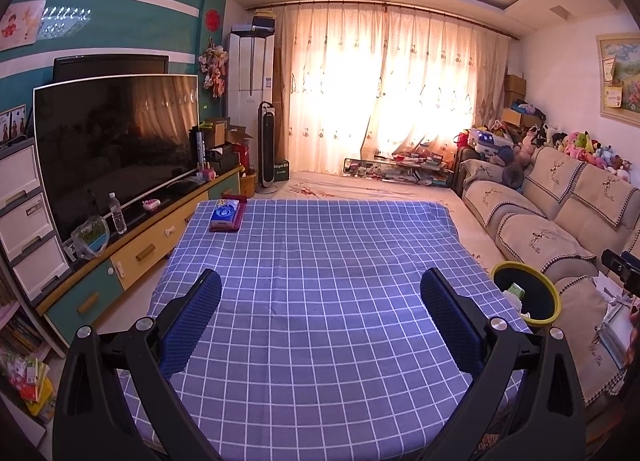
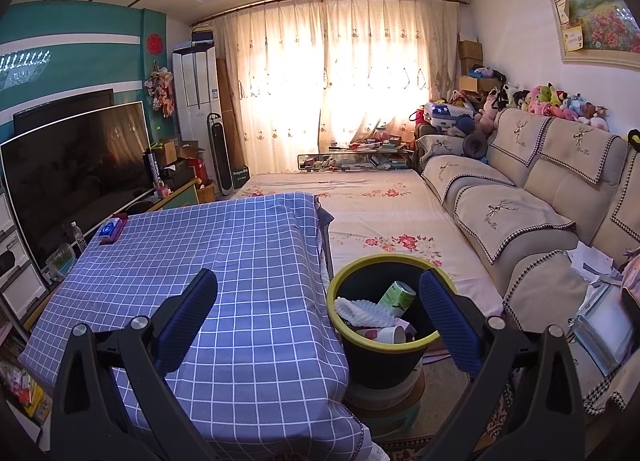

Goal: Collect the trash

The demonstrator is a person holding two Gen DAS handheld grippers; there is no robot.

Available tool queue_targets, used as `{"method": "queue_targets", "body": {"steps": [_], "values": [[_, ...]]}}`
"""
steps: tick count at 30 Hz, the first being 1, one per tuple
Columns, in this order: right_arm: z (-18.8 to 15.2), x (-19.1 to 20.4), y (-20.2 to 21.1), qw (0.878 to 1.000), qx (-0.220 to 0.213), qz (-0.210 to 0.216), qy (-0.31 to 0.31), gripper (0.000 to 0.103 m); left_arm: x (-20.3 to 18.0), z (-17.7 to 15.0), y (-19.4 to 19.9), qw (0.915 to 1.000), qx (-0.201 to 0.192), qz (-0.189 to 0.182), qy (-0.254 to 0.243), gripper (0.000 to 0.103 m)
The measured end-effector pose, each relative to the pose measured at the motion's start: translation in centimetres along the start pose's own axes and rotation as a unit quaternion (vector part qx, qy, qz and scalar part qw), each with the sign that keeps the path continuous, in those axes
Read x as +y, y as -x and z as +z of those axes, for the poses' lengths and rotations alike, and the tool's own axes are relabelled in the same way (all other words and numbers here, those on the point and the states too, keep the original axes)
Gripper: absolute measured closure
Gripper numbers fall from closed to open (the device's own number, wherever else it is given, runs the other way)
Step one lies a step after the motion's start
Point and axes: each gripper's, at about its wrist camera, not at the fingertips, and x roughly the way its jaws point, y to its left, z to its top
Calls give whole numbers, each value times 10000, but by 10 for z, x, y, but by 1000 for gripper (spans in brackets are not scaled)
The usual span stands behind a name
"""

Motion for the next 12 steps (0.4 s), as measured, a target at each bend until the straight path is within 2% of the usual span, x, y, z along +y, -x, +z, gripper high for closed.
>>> {"method": "queue_targets", "body": {"steps": [6, 10, 12], "values": [[12, 6, -18, 9999, 58, 61, 83, 7, 9, 10, -32, 9997, 223, 140, 26, 5], [28, 25, -56, 9992, 231, 286, 187, 7, 24, 17, -82, 9981, 544, 294, 18, 5], [35, 41, -87, 9978, 394, 487, 213, 7, 36, 19, -124, 9958, 836, 370, 10, 5]]}}
